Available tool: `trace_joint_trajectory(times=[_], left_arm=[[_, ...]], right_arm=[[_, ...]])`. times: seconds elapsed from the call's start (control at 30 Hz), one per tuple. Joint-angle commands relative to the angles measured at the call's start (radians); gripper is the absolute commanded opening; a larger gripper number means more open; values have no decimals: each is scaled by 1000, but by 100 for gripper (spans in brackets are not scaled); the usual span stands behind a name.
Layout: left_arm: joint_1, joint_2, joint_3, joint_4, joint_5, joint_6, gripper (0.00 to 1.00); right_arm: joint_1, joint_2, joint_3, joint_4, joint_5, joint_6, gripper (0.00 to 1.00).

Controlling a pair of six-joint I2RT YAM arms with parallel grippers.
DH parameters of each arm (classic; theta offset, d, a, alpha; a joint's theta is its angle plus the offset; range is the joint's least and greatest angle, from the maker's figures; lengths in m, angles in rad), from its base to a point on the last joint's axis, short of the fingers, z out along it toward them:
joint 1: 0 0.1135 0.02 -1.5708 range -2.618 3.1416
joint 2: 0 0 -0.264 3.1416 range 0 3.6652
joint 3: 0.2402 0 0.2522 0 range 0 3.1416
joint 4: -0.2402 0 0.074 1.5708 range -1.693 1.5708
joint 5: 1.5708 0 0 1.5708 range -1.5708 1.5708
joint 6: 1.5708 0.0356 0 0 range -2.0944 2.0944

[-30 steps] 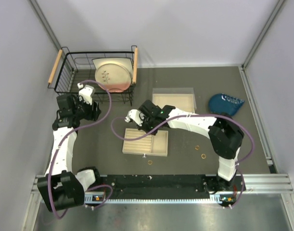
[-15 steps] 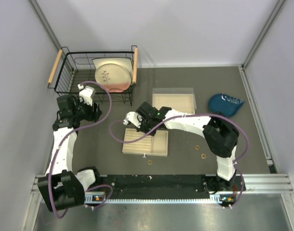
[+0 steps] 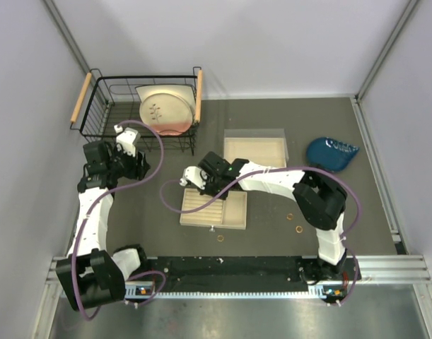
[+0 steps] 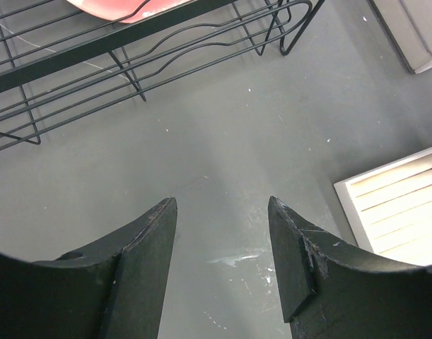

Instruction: Organize the mixed jewelry

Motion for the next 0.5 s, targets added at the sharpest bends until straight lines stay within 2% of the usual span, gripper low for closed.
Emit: trace_joint_trajectory(times=[0.0,0.47], left_arm=[[9,-12,-10,35,32,-5,60],[12,-43,-20,14,60,1,59]], right_arm=[[18,26,38,33,6,-19,0],[24,49,1,56,20,-32,0]])
